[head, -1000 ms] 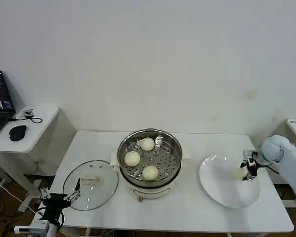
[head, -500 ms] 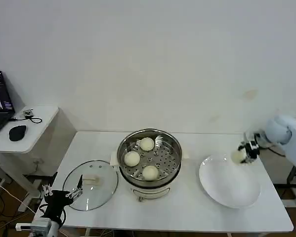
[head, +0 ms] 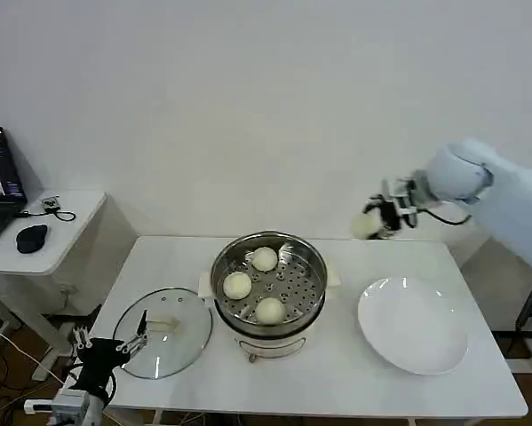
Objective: Take steamed baozi put them in steamer then cover it.
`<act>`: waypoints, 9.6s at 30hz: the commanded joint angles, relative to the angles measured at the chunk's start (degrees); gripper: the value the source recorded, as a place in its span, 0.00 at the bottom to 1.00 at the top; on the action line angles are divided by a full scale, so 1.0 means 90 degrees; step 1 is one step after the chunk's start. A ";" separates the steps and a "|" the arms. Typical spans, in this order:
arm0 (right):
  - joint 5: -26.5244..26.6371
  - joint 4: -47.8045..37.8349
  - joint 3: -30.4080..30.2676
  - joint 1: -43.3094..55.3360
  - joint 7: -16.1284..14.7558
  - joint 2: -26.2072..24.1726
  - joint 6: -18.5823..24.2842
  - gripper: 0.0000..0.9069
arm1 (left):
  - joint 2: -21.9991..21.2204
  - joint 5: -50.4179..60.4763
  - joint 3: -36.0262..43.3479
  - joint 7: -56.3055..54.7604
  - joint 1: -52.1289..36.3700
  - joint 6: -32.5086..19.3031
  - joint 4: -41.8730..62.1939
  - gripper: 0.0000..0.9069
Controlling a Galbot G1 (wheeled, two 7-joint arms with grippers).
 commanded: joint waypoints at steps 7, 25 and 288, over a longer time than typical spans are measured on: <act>0.2091 -0.0075 -0.1267 0.0395 0.1286 0.2015 -0.1652 0.72 | -0.0030 -0.0003 -0.0075 -0.0002 -0.0004 -0.0020 -0.0015 1.00; 0.1285 -0.0750 -0.1180 -0.0842 0.1144 0.1856 -0.1543 0.73 | -0.0008 -0.0027 -0.0065 -0.0007 -0.0097 -0.0081 0.0274 1.00; -0.1422 0.2892 1.0703 -1.3401 0.4403 0.5152 0.3158 1.00 | -0.2045 1.1052 0.4390 0.1869 -0.4214 0.1315 0.2829 0.00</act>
